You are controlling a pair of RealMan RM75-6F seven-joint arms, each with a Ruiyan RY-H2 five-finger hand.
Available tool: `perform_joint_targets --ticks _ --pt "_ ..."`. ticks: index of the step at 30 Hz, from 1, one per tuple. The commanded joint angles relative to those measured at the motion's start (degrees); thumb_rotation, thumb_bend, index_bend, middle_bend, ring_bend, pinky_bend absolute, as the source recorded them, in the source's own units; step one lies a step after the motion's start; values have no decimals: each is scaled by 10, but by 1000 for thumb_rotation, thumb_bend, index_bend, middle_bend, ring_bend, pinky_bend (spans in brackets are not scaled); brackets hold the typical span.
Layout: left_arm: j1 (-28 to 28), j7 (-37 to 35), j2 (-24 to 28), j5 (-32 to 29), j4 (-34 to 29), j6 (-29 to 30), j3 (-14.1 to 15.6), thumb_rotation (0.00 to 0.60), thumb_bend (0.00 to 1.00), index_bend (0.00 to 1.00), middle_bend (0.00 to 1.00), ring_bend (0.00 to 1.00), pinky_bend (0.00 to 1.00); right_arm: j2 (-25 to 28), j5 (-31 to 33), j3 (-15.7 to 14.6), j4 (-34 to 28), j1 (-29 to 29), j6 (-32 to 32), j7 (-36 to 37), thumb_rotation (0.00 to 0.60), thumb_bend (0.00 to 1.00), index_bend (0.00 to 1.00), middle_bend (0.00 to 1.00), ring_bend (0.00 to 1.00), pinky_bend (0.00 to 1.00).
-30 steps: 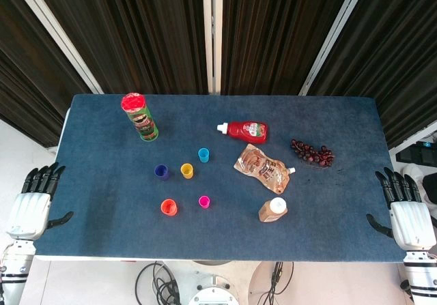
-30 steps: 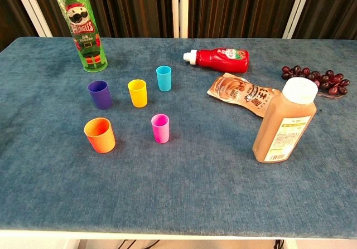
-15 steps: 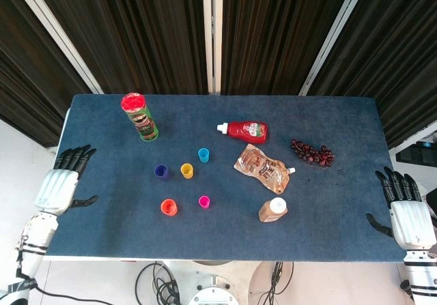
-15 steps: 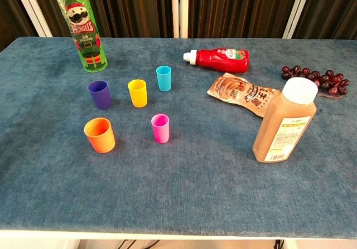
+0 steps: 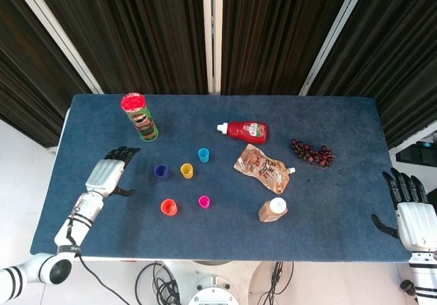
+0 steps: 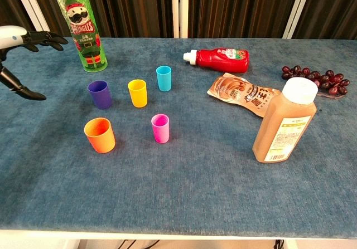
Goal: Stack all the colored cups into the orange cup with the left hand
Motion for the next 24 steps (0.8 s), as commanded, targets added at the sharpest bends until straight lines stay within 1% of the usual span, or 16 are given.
perform_joint_targets --ticks 1,4,8,12,17,24 --pt "-17 -2 -21 -11 25 -12 -5 600 130 105 110 57 125 0 0 0 0 0 -1 2 600 146 0 0 0 0" --pt "-29 -3 -31 -19 39 -22 -6 600 130 124 135 79 133 -1 -1 0 0 1 -2 2 600 147 0 0 0 0" --pt "-43 -12 -48 -24 61 -37 -7 600 144 156 158 131 204 1 -3 0 1 2 -4 5 600 148 0 0 0 0" --pt "-56 -30 -64 -23 76 -47 -9 600 155 165 174 172 240 2 -1 1 2 2 -4 7 600 150 0 0 0 0" --pt "-71 -33 -87 -11 99 -46 -8 600 167 235 234 234 287 3 5 3 5 1 -5 12 600 150 0 0 0 0" --pt "-84 -24 -107 -20 125 -54 -2 600 190 319 301 291 336 6 8 5 7 0 -6 19 600 150 0 0 0 0"
